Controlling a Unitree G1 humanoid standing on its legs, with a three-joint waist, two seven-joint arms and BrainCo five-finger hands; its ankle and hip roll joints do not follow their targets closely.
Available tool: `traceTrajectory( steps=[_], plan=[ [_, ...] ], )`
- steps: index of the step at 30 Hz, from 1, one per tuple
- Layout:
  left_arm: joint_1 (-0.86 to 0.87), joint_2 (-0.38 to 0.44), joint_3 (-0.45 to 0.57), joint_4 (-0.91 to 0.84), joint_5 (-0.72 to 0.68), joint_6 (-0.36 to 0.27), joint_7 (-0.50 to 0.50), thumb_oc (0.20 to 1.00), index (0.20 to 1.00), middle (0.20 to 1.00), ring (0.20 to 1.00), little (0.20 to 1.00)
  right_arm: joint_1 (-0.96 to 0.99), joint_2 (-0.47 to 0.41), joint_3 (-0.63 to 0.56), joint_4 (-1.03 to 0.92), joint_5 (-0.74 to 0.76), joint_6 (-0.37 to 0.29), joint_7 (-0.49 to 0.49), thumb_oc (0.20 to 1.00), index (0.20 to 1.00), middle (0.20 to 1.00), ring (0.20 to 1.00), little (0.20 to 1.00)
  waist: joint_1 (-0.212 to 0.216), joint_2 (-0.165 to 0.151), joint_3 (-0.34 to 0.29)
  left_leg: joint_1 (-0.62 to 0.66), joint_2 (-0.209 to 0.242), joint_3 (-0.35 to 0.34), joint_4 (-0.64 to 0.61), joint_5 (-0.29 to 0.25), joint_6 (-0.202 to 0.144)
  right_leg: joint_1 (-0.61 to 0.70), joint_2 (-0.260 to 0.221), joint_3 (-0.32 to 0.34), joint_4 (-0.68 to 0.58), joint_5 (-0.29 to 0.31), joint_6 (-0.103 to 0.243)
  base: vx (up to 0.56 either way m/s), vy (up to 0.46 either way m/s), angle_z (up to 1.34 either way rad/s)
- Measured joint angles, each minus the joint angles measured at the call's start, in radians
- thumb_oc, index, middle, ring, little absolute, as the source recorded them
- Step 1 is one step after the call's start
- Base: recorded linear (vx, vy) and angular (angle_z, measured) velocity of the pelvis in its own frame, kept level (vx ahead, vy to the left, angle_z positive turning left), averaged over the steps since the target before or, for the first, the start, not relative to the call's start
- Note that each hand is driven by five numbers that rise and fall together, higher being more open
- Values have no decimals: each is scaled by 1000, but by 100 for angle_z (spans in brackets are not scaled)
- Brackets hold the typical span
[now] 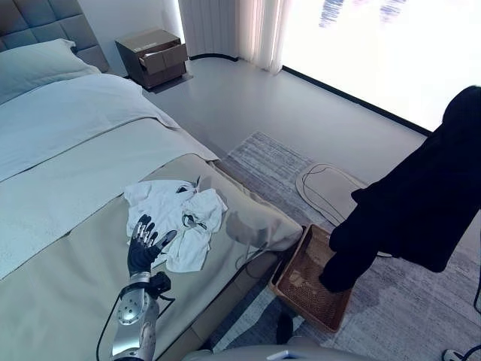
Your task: Pick up clothes into the bucket
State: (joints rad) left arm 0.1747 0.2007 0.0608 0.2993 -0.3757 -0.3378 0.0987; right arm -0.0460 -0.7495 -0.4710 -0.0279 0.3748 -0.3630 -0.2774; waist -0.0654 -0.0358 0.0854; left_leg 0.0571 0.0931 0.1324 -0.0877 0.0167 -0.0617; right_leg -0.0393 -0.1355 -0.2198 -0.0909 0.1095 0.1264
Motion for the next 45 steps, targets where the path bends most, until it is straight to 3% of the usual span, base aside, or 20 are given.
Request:
traceTrajectory(
  steps=[14,20,30,38,45],
  plan=[
    [0,0,0,0,0,0,-5,1000,1000,1000,1000,1000,0,11,10,0,29,-6,17,200,200,200,200,200,1,0,0,-1,1,1,0,0,0,-1,4,1,0,0,0,0,0,0],
    [2,1,0,-1,0,0,-5,1000,1000,1000,1000,1000,14,127,31,29,-48,18,15,200,200,200,200,200,1,-1,1,-3,1,1,0,0,0,-3,3,1,0,0,0,0,0,0],
    [20,7,2,-11,1,-4,-4,1000,1000,1000,1000,1000,40,206,128,204,-192,88,-38,200,200,200,200,200,8,12,14,-32,-4,-1,0,4,-5,-29,-5,0,0,1,1,-4,-1,0],
    [20,16,0,-70,0,-27,-1,1000,1000,1000,1000,1000,38,226,138,270,-282,106,-71,200,200,200,200,200,9,41,94,-100,-21,-25,36,5,-4,-71,-21,-16,3,13,-1,-128,7,7],
    [-53,69,-62,-150,-12,-67,-6,1000,1000,1000,1000,1000,-154,224,212,454,-295,108,-125,200,200,200,200,200,27,63,265,-268,-29,-30,166,-6,11,-230,-49,-3,119,10,-7,-106,-3,3]
  ],
)
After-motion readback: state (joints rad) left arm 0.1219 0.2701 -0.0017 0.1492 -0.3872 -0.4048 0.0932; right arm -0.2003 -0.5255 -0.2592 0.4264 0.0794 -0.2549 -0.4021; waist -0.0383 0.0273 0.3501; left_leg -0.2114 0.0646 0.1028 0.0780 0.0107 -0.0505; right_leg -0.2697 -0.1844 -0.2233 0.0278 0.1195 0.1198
